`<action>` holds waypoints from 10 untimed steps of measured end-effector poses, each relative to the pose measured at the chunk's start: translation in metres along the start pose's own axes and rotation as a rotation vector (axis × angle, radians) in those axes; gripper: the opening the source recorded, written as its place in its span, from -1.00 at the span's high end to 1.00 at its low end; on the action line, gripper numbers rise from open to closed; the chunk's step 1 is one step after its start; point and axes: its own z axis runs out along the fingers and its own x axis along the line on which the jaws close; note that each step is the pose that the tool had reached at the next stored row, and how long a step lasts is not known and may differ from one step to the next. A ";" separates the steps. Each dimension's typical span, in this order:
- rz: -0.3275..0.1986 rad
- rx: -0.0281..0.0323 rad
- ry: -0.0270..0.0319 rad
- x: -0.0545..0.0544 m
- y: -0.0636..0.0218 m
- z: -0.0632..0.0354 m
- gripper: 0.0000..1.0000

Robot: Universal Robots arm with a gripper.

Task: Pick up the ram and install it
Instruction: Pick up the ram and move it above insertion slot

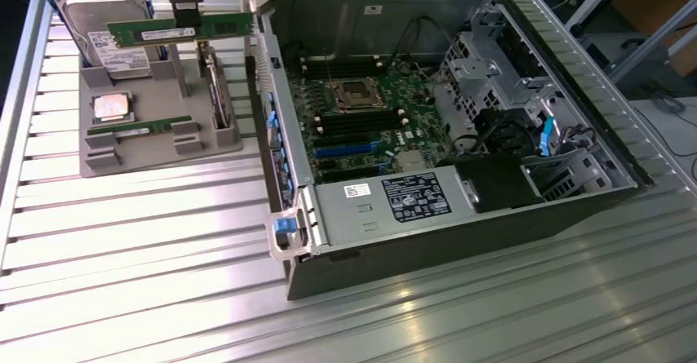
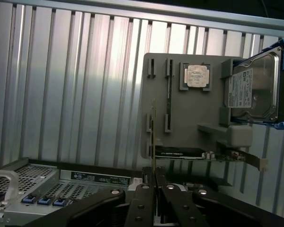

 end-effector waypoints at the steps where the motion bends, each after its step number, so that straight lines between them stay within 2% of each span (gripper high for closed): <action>1: 0.000 0.0000 0.0000 0.000 -0.0012 0.0000 0.76; 10: 0.000 0.0000 0.0000 0.002 -0.0146 -0.0006 0.76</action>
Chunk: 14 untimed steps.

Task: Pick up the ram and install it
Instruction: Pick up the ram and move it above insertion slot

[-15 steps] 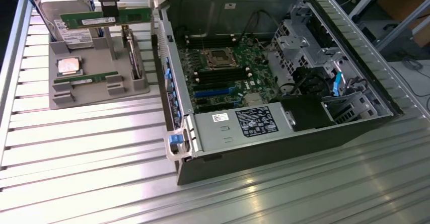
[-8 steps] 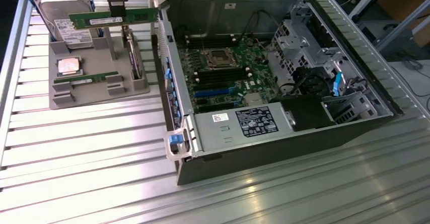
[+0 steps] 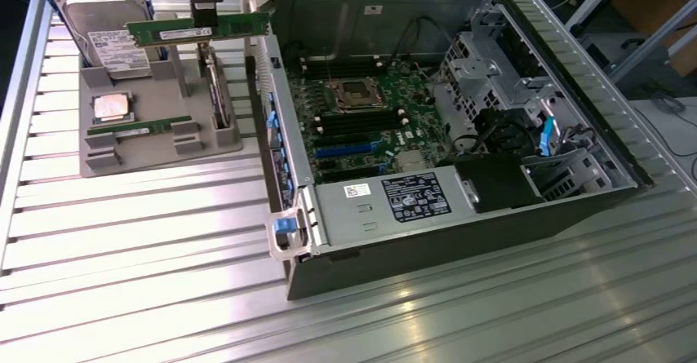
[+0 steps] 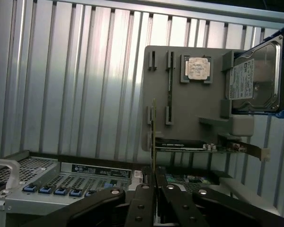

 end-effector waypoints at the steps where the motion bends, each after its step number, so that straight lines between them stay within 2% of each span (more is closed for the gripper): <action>1: 0.000 0.0000 0.0000 0.000 -0.0007 0.0000 0.76; 14: 0.000 0.0001 0.0000 0.002 -0.0169 -0.0007 0.76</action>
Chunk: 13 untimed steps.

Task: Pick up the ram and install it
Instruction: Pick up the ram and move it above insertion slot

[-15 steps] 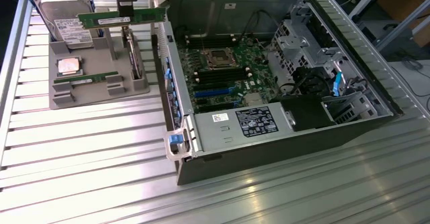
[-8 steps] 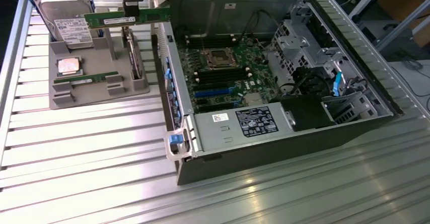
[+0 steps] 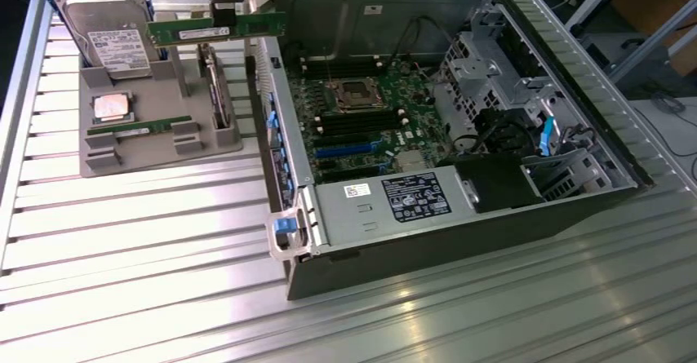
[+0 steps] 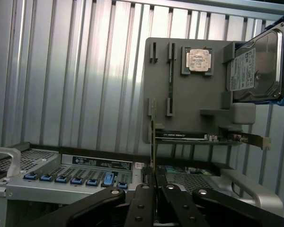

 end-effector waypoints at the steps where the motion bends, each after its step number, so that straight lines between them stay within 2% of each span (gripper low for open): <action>1: 0.000 -0.0001 0.0001 0.000 -0.0011 -0.0001 0.76; 13: 0.000 -0.0001 0.0001 0.002 -0.0147 -0.0007 0.76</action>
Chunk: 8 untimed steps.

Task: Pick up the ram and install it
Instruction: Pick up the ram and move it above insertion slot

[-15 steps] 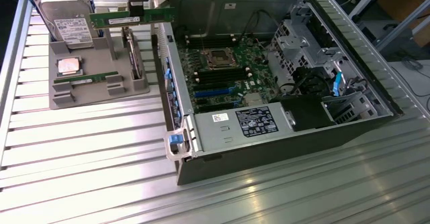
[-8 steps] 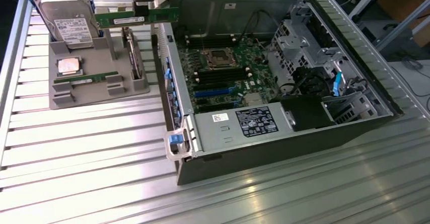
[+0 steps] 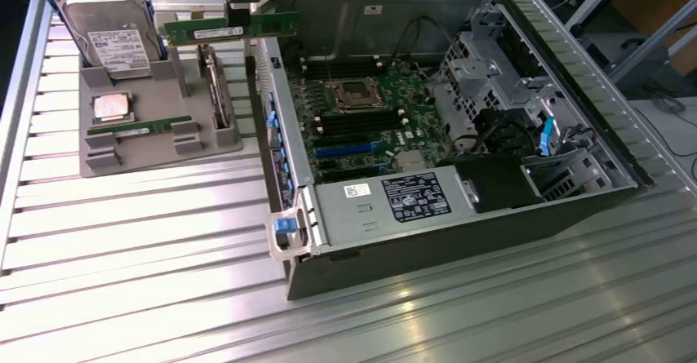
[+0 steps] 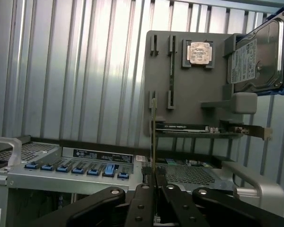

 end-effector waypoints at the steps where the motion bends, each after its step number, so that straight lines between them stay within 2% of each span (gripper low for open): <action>1: 0.000 0.0001 -0.0001 0.000 -0.0011 0.0000 0.76; 4: 0.000 0.0000 -0.0001 0.000 -0.0040 -0.0001 0.76; 8: 0.000 0.0000 0.0000 0.002 -0.0134 -0.0006 0.76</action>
